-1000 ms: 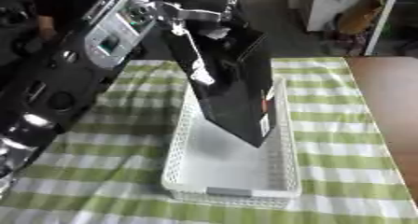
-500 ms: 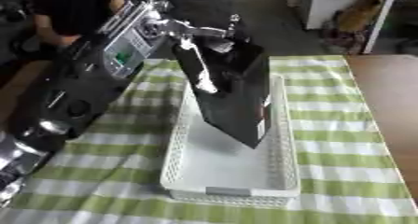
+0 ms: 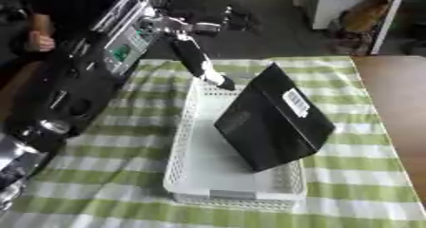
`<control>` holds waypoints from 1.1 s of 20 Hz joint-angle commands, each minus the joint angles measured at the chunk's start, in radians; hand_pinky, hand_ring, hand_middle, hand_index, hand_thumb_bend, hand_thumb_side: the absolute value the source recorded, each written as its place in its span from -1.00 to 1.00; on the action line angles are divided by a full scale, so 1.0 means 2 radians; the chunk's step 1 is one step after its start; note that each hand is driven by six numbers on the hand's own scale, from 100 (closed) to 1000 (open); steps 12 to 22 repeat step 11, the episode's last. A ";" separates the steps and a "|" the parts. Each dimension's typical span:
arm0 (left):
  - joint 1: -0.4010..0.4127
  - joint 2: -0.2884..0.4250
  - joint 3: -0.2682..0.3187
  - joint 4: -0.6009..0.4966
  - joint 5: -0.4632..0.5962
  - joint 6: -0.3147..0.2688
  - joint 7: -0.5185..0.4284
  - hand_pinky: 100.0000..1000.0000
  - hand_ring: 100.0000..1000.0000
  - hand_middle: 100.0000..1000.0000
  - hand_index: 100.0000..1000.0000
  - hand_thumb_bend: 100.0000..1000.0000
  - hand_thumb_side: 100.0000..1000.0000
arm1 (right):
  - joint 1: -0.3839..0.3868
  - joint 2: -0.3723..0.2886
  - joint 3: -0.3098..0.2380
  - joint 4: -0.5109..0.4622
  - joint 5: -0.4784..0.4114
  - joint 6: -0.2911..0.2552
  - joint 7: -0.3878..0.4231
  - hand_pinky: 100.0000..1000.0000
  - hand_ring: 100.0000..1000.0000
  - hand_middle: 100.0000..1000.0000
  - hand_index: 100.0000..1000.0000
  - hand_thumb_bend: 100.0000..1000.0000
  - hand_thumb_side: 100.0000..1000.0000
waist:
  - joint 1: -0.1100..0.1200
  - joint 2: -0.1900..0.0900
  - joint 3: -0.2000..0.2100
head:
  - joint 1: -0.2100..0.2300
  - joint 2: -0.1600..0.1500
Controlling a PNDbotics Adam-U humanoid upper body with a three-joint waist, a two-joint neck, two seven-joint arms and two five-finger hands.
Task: Pick up objects on the table and place them in the box.
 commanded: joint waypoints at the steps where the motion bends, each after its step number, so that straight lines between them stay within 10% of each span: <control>1: -0.012 0.010 0.009 -0.001 0.000 -0.052 -0.055 1.00 1.00 1.00 1.00 0.93 0.42 | -0.007 -0.005 -0.001 -0.007 -0.001 0.000 0.001 0.51 0.61 0.68 0.97 -1.00 0.36 | -0.003 -0.006 -0.001 | 0.004 -0.004; 22: -0.011 0.013 0.012 -0.002 0.003 -0.045 -0.056 1.00 1.00 1.00 1.00 0.89 0.43 | -0.007 -0.005 -0.001 -0.006 -0.001 -0.001 0.001 0.51 0.61 0.68 0.97 -1.00 0.36 | -0.003 -0.006 0.000 | 0.004 -0.005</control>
